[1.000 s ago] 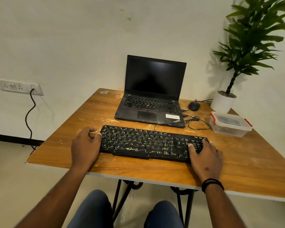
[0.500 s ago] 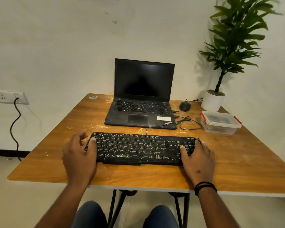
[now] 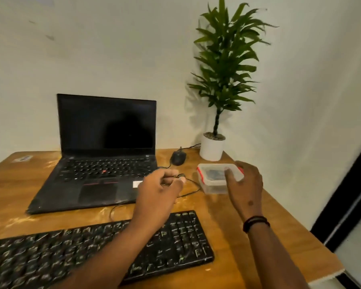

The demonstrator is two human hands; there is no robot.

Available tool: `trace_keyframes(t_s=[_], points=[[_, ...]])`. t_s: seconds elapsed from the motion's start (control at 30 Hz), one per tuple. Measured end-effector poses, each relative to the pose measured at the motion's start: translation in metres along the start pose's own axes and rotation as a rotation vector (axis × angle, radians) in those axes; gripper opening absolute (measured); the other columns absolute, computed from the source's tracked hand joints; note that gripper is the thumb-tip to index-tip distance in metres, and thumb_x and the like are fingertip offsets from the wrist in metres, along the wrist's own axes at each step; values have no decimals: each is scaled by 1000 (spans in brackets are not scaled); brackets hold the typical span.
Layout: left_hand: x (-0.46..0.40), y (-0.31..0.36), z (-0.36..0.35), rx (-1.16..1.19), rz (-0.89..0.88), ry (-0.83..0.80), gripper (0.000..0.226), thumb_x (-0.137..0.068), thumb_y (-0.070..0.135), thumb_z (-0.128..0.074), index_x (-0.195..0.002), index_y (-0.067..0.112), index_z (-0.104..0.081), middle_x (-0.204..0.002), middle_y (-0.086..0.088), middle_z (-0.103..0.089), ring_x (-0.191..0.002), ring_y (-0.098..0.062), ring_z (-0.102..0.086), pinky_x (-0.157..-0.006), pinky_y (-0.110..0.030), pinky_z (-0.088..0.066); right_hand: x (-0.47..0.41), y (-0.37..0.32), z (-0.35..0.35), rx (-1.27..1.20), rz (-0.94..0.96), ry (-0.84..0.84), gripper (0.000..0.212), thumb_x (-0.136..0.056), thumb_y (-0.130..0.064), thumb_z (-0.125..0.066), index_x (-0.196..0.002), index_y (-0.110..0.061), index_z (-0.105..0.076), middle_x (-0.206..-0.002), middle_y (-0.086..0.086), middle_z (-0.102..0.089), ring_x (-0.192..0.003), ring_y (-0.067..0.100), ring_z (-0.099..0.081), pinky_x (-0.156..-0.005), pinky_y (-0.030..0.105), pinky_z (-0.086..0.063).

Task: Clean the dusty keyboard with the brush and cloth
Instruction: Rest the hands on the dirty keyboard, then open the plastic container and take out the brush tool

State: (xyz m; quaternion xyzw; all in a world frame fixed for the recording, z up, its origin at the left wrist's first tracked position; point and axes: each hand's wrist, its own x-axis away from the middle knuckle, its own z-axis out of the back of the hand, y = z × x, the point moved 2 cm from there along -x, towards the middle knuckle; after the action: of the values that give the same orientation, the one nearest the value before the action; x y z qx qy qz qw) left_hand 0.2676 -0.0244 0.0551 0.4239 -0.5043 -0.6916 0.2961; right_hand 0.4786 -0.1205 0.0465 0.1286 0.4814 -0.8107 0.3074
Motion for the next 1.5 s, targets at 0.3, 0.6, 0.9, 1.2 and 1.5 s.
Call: trace_keyframes(t_s=[0.3, 0.6, 0.9, 1.2, 1.5], points=[[-93, -49, -101, -195, 174, 27, 18, -93, 23, -69, -81, 11, -76, -64, -2, -71, -45, -5, -62, -49, -21, -51, -77, 81, -30, -71, -249, -2, 28, -97, -26, -60, -104, -1, -71, -98, 13, -67, -93, 29, -61, -82, 28, -48], [-120, -69, -121, -147, 312, 103, 20, -89, 22, -75, -77, 6, -74, -59, -10, -70, -42, -17, -62, -48, -27, -56, -86, 101, -38, -224, -361, -3, 33, -91, -23, -68, -68, 1, -70, -66, 12, -68, -57, 20, -54, -54, 23, -44], [-117, -67, -125, -202, 297, 122, 12, -88, 16, -72, -78, 10, -74, -63, -7, -72, -51, -20, -71, -60, -39, -64, -86, 101, -37, -236, -369, 17, 37, -94, -24, -68, -69, 3, -69, -59, 5, -61, -50, 14, -53, -51, 18, -40], [-116, -71, -116, -172, 447, 63, 9, -92, 11, -70, -95, 4, -67, -74, -12, -74, -55, -22, -73, -63, -37, -64, -87, 105, -35, -228, -411, 30, 34, -95, -20, -67, -67, 1, -67, -61, 9, -61, -55, 22, -55, -60, 23, -48], [-115, -69, -109, -220, 344, 86, 16, -90, 20, -69, -77, 10, -71, -68, -13, -72, -59, -30, -71, -67, -48, -64, -88, 103, -26, -175, -406, 58, 37, -94, -13, -61, -58, -11, -56, -58, 4, -54, -56, 20, -51, -53, 19, -35]])
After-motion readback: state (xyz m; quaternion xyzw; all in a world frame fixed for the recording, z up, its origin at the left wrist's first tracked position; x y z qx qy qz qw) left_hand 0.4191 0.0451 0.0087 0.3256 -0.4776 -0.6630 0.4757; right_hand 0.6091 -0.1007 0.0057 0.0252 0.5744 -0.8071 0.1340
